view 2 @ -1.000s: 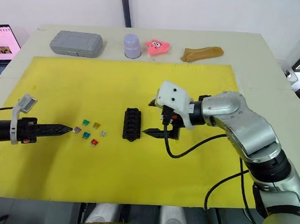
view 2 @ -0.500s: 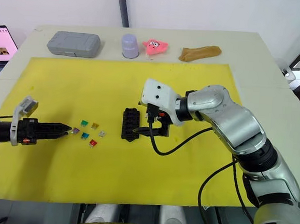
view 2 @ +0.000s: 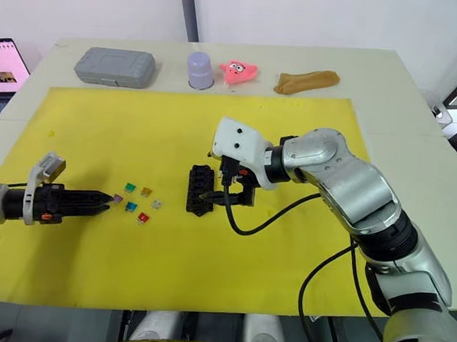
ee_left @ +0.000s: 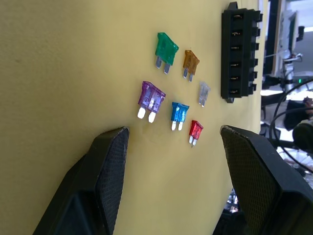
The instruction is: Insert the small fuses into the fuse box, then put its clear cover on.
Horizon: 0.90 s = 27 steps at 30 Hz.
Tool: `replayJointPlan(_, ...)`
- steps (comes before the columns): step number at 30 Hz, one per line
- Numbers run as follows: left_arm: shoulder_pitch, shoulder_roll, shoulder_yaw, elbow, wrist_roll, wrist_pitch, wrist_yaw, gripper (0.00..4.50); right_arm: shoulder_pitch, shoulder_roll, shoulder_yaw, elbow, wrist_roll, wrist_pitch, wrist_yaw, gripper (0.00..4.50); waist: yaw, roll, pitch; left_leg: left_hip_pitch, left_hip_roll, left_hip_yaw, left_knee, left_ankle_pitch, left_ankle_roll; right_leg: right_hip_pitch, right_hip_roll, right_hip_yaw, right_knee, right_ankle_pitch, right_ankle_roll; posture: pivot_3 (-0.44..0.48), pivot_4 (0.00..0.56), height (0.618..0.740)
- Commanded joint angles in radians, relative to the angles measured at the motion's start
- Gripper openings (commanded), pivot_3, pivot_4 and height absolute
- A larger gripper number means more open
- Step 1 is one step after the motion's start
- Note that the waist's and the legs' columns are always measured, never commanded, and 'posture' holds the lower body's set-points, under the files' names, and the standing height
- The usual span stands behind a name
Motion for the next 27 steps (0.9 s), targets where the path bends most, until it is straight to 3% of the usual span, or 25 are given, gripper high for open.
replayJointPlan(1, -0.045, -0.005, 0.004, 0.053, 0.026, -0.036, 0.012, 3.16, -0.025, 0.006, -0.031, -0.027, 0.002, -0.002, -0.008, 4.50, 0.001, 0.000, 0.000, 0.000, 0.000, 0.000, 0.000, 0.000, 0.000, 0.000, 0.000, 0.000, 0.000, 0.000, 0.000, 0.000, 0.150, 0.740)
replayJointPlan(22, -0.023, -0.073, -0.029, -0.007, 0.034, -0.065, -0.001, 3.16, -0.039, 0.004, -0.033, -0.023, -0.001, -0.007, -0.010, 4.50, 0.005, 0.000, 0.000, 0.000, -0.001, -0.001, 0.001, 0.000, 0.000, 0.000, -0.001, -0.001, 0.001, 0.000, 0.000, 0.000, 0.150, 0.740)
replayJointPlan(25, -0.013, -0.072, -0.034, -0.013, 0.036, -0.072, -0.003, 2.33, -0.037, 0.003, -0.033, -0.025, -0.003, -0.008, -0.011, 4.50, 0.005, 0.000, 0.000, 0.000, -0.001, -0.001, 0.001, 0.000, 0.000, 0.000, -0.001, -0.001, 0.001, 0.000, 0.000, 0.000, 0.150, 0.740)
replayJointPlan(27, -0.013, -0.074, -0.033, -0.013, 0.038, -0.074, 0.002, 1.37, -0.037, 0.002, -0.031, -0.025, -0.006, -0.009, -0.013, 4.50, 0.005, 0.000, 0.000, 0.000, -0.001, -0.001, 0.001, 0.000, 0.000, 0.000, -0.001, -0.001, 0.001, 0.000, 0.000, 0.000, 0.150, 0.740)
